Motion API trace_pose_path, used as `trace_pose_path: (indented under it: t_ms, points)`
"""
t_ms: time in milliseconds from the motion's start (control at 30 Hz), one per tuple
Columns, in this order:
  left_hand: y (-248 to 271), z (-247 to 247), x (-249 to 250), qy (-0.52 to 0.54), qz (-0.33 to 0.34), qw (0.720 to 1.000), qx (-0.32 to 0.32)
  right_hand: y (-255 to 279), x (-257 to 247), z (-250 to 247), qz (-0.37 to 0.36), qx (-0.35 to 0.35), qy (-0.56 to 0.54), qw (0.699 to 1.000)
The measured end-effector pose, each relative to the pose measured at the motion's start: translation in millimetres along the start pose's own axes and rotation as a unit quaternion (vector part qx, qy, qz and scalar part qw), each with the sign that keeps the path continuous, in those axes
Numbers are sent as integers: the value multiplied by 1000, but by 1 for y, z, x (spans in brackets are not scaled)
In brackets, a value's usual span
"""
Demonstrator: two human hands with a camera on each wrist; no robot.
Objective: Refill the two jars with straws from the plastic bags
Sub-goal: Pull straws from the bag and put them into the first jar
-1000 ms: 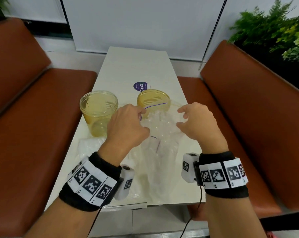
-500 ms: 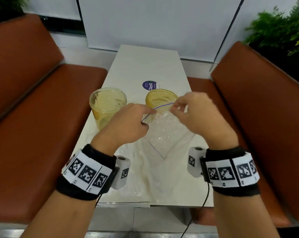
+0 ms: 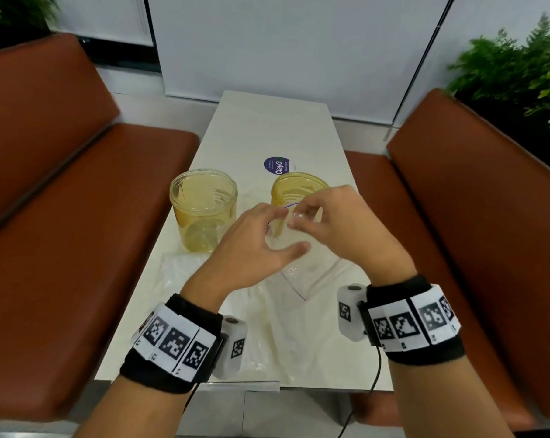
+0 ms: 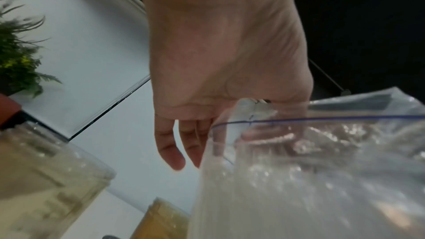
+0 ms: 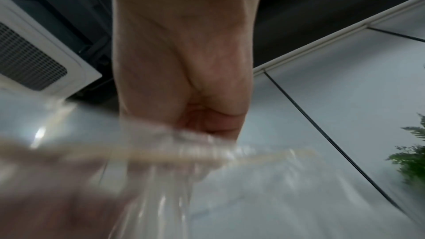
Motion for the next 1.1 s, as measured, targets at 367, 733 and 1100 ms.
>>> trace_pose_path:
  t_ms: [367, 733, 1100]
  points:
    - [-7, 3, -21, 147, -42, 972, 177, -12, -65, -44, -95, 65, -155, 981]
    - [-9, 0, -24, 122, -16, 972, 198, -12, -32, 17, -10, 111, -77, 991]
    - [12, -18, -60, 60, -47, 979, 191, -22, -76, -112, -84, 241, -261, 931]
Point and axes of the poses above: each hand's wrist, its own y-axis away from the middle knuckle, its own z-axis out of the palm, x = y × z, the point moved 10 cm from there along -y, towards the middle knuckle, and after that the axes turned 8 degrees about z, right-handed, at the moved point
